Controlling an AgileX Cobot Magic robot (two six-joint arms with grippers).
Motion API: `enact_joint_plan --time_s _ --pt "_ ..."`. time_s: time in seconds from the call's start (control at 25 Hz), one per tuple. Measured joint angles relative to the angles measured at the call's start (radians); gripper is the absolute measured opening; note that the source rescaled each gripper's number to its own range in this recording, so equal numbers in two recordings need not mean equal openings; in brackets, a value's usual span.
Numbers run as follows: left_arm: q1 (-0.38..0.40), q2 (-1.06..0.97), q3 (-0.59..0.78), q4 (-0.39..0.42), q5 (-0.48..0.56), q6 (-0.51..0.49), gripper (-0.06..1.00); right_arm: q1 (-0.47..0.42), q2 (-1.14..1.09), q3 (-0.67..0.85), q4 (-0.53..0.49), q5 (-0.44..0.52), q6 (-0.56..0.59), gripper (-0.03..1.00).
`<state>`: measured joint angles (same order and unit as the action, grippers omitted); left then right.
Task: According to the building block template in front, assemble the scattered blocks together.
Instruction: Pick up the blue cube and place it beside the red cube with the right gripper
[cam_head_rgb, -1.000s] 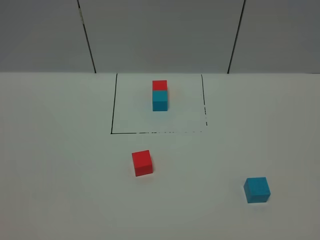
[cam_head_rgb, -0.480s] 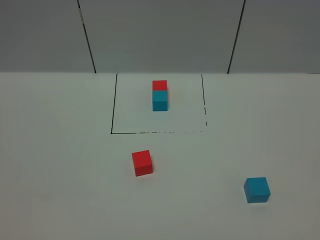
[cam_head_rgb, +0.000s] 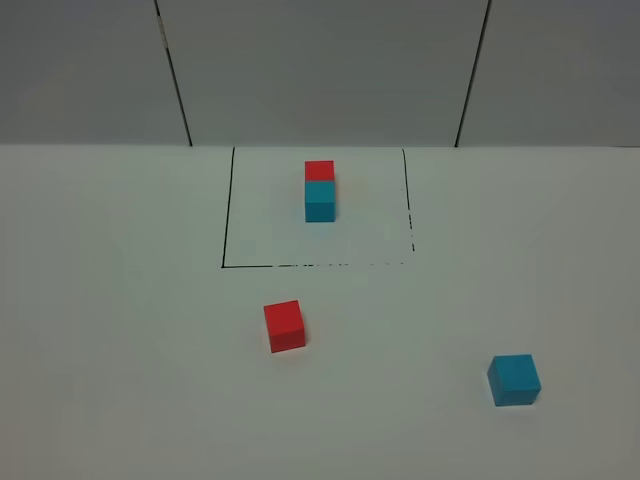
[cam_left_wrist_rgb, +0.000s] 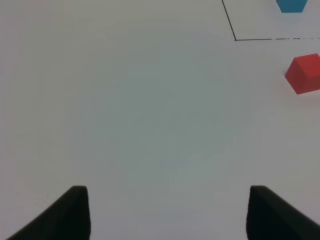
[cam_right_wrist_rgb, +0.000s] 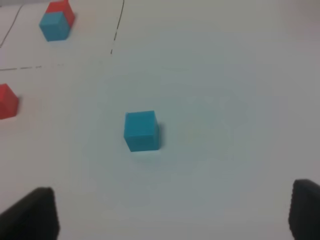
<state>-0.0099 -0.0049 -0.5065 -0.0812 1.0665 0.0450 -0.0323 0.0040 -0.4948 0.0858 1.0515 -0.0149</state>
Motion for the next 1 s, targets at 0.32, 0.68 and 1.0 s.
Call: enact_joint_plan --time_s 0.32,0.68,1.0 --pt "0.000 0.000 0.000 0.000 0.000 0.000 0.40 0.000 0.416 -0.132 0.091 -0.044 -0.003 0.99" --pt "0.000 0.000 0.000 0.000 0.000 0.001 0.40 0.000 1.085 -0.358 0.134 -0.145 -0.109 0.99" --pt "0.000 0.000 0.000 0.001 0.000 0.001 0.40 0.040 1.488 -0.468 0.107 -0.162 -0.053 0.99"
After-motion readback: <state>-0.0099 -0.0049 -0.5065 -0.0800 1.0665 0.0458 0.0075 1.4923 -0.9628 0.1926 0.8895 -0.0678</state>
